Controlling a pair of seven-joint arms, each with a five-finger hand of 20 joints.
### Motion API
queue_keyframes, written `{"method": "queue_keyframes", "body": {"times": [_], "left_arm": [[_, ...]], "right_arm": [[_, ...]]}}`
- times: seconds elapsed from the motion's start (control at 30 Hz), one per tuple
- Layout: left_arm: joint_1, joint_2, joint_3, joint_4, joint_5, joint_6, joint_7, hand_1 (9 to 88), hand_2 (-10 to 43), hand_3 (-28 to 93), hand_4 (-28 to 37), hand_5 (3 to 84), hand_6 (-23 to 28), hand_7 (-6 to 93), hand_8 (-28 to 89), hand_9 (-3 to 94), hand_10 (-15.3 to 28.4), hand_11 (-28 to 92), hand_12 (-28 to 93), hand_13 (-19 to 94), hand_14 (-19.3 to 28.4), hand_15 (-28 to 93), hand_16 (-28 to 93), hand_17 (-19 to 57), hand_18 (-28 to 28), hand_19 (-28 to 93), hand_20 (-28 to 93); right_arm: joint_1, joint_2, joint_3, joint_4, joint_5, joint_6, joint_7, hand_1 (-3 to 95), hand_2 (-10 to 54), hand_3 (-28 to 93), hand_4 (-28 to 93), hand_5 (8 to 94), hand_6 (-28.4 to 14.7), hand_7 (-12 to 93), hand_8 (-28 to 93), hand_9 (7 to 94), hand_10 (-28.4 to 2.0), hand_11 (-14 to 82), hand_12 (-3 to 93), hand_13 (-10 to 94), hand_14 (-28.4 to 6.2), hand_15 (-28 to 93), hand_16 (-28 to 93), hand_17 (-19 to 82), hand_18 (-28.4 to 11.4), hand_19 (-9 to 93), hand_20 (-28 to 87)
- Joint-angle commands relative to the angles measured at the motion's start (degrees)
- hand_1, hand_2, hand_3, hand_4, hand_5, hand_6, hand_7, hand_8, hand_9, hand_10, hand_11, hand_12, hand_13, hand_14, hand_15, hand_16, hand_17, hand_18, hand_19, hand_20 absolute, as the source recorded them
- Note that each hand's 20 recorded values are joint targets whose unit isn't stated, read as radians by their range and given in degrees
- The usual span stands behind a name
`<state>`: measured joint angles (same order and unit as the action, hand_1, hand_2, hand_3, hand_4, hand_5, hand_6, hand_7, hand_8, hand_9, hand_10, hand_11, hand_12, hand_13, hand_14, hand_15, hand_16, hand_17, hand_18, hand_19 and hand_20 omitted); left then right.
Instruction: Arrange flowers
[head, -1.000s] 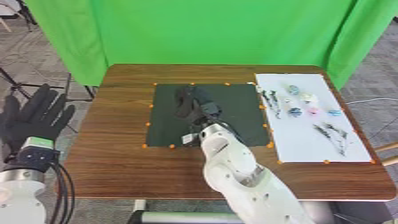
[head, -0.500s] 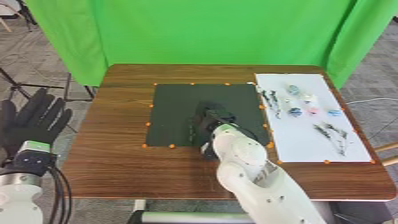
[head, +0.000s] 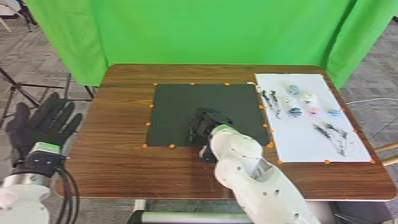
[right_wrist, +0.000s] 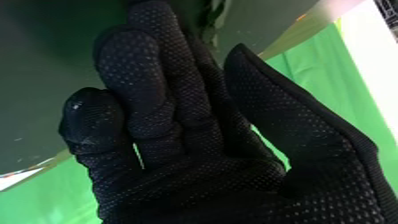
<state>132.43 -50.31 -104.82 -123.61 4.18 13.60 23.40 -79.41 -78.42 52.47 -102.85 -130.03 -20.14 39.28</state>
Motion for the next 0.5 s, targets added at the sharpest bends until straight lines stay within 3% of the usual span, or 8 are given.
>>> {"method": "queue_keyframes", "body": {"times": [0.03, 0.3, 0.4, 0.5], "left_arm": [[-0.4, -0.7, 0.49, 0.29, 0.8, -0.46, -1.72, 28.3, 10.4, 72, -28.3, 38.8, 6.6, 14.2, -10, 30.3, 11.9, 19, 7, 20, 10.8, 27, -10, -5.2, 12.2, 35, 8], [-1.6, -0.62, 1.23, 0.72, 1.55, -0.56, -3.72, 28.1, 10.5, 72, -28.3, 38.9, 6.7, 14.2, -10, 30.3, 11.9, 19, 7, 20, 10.7, 27, -10, -5.3, 12.2, 35, 8], [-2.3, -0.8, 1.61, 0.91, 1.77, -0.54, -4.71, 28.1, 10.5, 72, -28.3, 38.8, 6.6, 14.3, -10, 30.3, 11.9, 19, 7, 20, 10.7, 27, -10, -5.3, 12.2, 35, 8], [-2.6, -0.68, 1.9, 1.0, 1.81, -0.41, -4.88, 28.2, 10.5, 72, -28.3, 38.8, 6.6, 14.2, -10, 30.3, 11.9, 19, 7, 20, 10.7, 27, -10, -5.4, 12.3, 35, 8]], "right_arm": [[-3.5, -2.4, 0.0, 0.1, 1.7, -2.1, -0.2, 31.2, 17.6, 84, -11, 58.6, -13.1, 7, -9, 78.1, -19.4, 15.6, 16.7, 74, -13.5, 57, 32, 47, -23.0, 93, 39], [-6.3, -4.8, 0.3, -1.0, 3.4, -1.9, 0.6, 31.5, 15.7, 81, -12, 58.3, -12.1, 8, -9, 78.1, -19.1, 15.0, 16.1, 74, -13.2, 56, 32, 48, -22.8, 93, 39], [-6.8, -5.5, 0.1, -1.2, 3.0, -1.0, 0.8, 31.5, 15.3, 81, -12, 57.9, -12.8, 7, -9, 77.8, -19.0, 14.1, 15.6, 75, -12.8, 55, 32, 48, -22.6, 93, 39], [-7.0, -5.8, 0.0, -1.1, 3.1, -0.4, 1.5, 31.5, 14.2, 80, -12, 56.7, -14.4, 6, -9, 78.3, -19.1, 13.7, 15.2, 76, -12.2, 54, 31, 50, -22.5, 93, 39]]}}
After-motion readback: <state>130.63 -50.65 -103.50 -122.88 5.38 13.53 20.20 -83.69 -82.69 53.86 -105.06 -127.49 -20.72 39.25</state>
